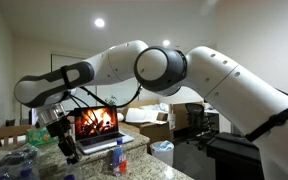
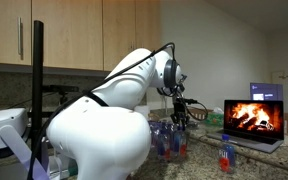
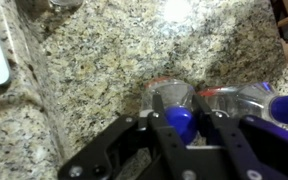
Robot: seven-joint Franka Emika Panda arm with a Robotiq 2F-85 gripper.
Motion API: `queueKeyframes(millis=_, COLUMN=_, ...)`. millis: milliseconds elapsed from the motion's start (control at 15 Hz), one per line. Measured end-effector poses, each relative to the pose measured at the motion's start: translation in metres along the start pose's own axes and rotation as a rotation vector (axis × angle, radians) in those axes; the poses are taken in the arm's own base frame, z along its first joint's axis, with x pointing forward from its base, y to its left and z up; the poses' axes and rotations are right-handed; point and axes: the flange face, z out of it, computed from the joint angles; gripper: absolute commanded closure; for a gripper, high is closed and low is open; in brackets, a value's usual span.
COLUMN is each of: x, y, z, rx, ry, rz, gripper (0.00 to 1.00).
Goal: Move the three bottles of water to the left
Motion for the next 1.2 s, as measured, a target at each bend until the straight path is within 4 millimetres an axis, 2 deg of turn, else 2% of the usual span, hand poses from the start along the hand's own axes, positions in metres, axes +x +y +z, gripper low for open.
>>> queueKeyframes(millis=267, x=-0.003, y=0.003, z=-0.015, rx=-0.023, ry=0.028, rz=0.013, gripper=0.85)
queueKeyframes(millis=533, x=0.008, y=-0.003, z=-0.016, rx=-0.042, ry=0.044, rz=-0.003, gripper=0.85)
queueKeyframes(millis=867, x=0.035, y=-0.01, z=-0.013, rx=-0.096, ry=0.099, rz=-0.031, gripper=0.85)
queueKeyframes(millis=1200, x=0.035, y=-0.011, z=-0.013, rx=-0.1, ry=0.1, rz=-0.014, gripper=0.85)
